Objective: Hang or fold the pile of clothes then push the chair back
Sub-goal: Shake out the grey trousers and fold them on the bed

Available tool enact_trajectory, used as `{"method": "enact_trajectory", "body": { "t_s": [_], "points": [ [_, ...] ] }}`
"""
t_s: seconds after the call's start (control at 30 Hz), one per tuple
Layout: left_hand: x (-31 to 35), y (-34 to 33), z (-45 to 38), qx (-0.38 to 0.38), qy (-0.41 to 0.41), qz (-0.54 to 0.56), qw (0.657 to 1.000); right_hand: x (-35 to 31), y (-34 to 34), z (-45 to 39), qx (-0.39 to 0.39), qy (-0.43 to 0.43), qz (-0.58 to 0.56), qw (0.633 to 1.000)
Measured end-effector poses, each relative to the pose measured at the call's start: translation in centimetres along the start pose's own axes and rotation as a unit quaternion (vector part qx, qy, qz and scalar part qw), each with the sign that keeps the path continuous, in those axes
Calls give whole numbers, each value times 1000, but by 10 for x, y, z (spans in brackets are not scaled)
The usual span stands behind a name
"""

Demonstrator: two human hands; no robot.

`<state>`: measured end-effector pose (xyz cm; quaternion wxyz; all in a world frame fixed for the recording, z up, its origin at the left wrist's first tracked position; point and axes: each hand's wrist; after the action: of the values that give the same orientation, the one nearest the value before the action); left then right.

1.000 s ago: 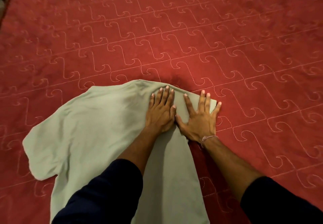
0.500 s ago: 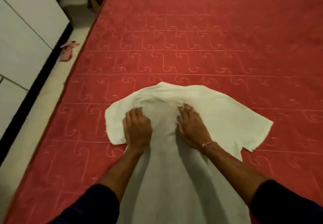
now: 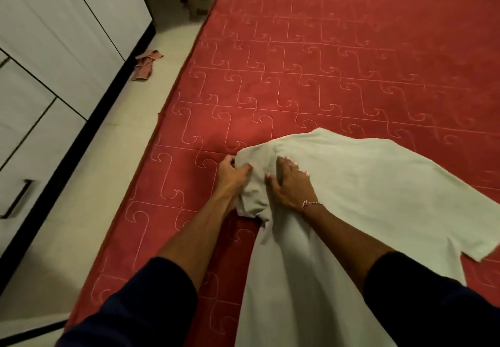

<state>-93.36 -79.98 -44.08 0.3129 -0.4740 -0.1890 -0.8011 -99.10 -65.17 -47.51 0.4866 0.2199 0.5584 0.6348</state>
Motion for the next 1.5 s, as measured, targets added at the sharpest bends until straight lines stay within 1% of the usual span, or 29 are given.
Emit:
{"method": "enact_trajectory", "body": {
  "t_s": [0.07,0.13,0.2,0.27,0.37,0.43,0.47,0.53,0.57,0.63,0.67,0.73,0.83,0.93,1.07,1.1,1.2,1.27,1.37,1.5],
  "points": [
    [-2,10,-5,-11,-5,15,1000,-10,5,-2,-22,-8,41,999],
    [-7,19,-7,-17,-33,-42,998,-20,6,-2,-46,-18,82,995],
    [-11,28,-8,21,-41,-70,996,-28,2,0,-67,-27,116,991],
    [-12,37,-11,55,12,-32,998,-35,-5,1,-76,-37,146,986],
    [-17,42,-11,83,110,34,990,-40,-19,5,-51,-57,168,983],
    [-18,39,-5,113,133,45,984,-42,-26,6,-29,-61,156,985],
    [-19,36,-4,130,132,32,982,-42,-26,7,-24,-59,143,988],
    [-20,31,-2,158,106,-40,981,-40,-23,7,-22,-52,104,993],
    [-21,29,-1,168,80,-82,979,-37,-22,7,-14,-45,95,994],
    [-22,25,2,173,16,-140,975,-30,-22,11,45,-3,137,990],
    [-24,23,3,167,-17,-151,974,-27,-23,11,68,25,163,984],
    [-27,21,6,160,-80,-168,969,-22,-26,7,73,54,179,980],
    [-31,20,8,183,-141,-174,957,-25,-31,0,79,31,167,982],
    [-37,15,9,190,-179,-130,956,-26,-36,1,90,24,176,980],
    [-37,14,9,188,-153,-90,966,-26,-33,3,84,32,186,979],
    [-36,14,6,186,-132,-75,971,-25,-33,3,82,36,188,978],
    [-26,21,-10,192,-20,0,981,-24,-32,6,81,46,185,978],
    [-19,28,-24,190,21,43,981,-26,-31,7,82,44,186,978],
    [-11,40,-40,183,11,59,981,-27,-31,7,82,40,197,976],
    [-13,50,-44,205,-42,1,978,-26,-32,7,84,40,201,975]
  ]
}}
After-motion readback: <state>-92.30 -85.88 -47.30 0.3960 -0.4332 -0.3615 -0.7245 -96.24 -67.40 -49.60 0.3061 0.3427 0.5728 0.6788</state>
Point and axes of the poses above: each hand's wrist, its own z-axis away from the middle knuckle, its own y-axis out of the back of the hand, x = y × z, and after that the axes turned 14 degrees about z, right-handed
